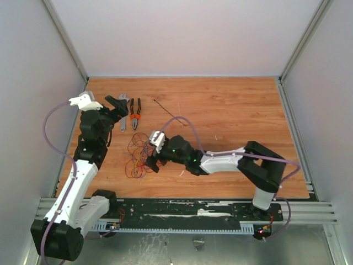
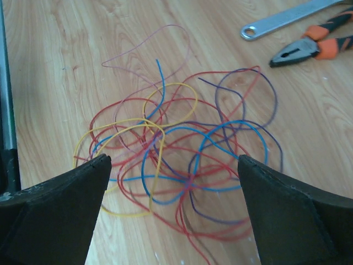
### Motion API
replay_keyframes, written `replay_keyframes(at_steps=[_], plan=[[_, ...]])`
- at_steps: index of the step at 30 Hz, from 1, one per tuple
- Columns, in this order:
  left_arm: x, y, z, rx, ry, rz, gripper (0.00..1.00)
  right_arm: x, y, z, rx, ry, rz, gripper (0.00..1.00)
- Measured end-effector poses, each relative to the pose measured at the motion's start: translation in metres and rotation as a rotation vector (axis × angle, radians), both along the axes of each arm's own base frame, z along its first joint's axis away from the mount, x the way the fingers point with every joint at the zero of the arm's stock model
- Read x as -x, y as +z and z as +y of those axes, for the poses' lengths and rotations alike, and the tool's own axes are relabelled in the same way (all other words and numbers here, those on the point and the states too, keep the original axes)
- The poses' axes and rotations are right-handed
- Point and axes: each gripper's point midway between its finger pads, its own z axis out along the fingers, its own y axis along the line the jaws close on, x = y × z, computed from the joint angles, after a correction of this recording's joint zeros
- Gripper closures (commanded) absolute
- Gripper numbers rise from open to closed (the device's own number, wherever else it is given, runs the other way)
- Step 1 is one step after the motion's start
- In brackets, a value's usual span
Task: Zip-tie the wires
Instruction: Pick up the cable at the center of the board.
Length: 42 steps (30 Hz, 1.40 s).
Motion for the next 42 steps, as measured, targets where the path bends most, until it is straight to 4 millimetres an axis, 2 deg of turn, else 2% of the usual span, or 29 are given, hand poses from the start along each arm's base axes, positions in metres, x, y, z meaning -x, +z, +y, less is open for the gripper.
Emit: replay_keyframes(at_steps=[3, 6, 10, 16, 18, 23, 27, 32, 33, 36, 39, 42], plan=[[0.003, 0.000, -0.001, 0.001, -0.005, 0.003, 0.02, 0.001, -0.015, 0.022, 0.039, 0.034, -0.004, 0.01], [0.003, 0.000, -0.001, 0.003, -0.008, 0.006, 0.02, -0.002, -0.034, 0.033, 0.079, 0.050, -0.001, 0.01], [0.004, -0.002, -0.002, 0.004, -0.013, 0.011, 0.02, -0.004, -0.060, 0.039, 0.146, 0.061, 0.011, 0.02], [0.004, -0.003, -0.005, 0.009, -0.030, 0.016, 0.02, -0.003, -0.086, 0.039, 0.217, 0.076, 0.022, 0.13], [0.004, -0.003, -0.006, 0.012, -0.033, 0.016, 0.02, -0.002, -0.090, 0.037, 0.231, 0.079, 0.025, 0.20], [0.005, -0.004, -0.007, 0.012, -0.038, 0.022, 0.02, -0.005, -0.091, 0.042, 0.245, 0.084, 0.019, 0.45], [0.006, -0.001, -0.007, 0.013, -0.040, 0.014, 0.02, -0.007, -0.092, 0.041, 0.264, 0.080, 0.010, 0.71], [0.009, 0.004, -0.007, 0.014, -0.045, 0.001, 0.02, -0.010, -0.092, 0.033, 0.290, 0.057, -0.019, 0.97], [0.009, 0.004, -0.008, 0.014, -0.046, 0.000, 0.02, -0.009, -0.092, 0.027, 0.301, 0.050, -0.021, 1.00], [0.010, 0.007, -0.008, 0.015, -0.048, -0.005, 0.02, -0.005, -0.084, 0.009, 0.326, 0.032, -0.023, 1.00], [0.011, 0.008, -0.008, 0.016, -0.049, -0.009, 0.02, -0.005, -0.055, -0.009, 0.307, 0.003, -0.039, 1.00], [0.012, 0.009, -0.008, 0.016, -0.048, -0.012, 0.02, -0.014, -0.006, -0.031, 0.244, -0.046, -0.070, 1.00]])
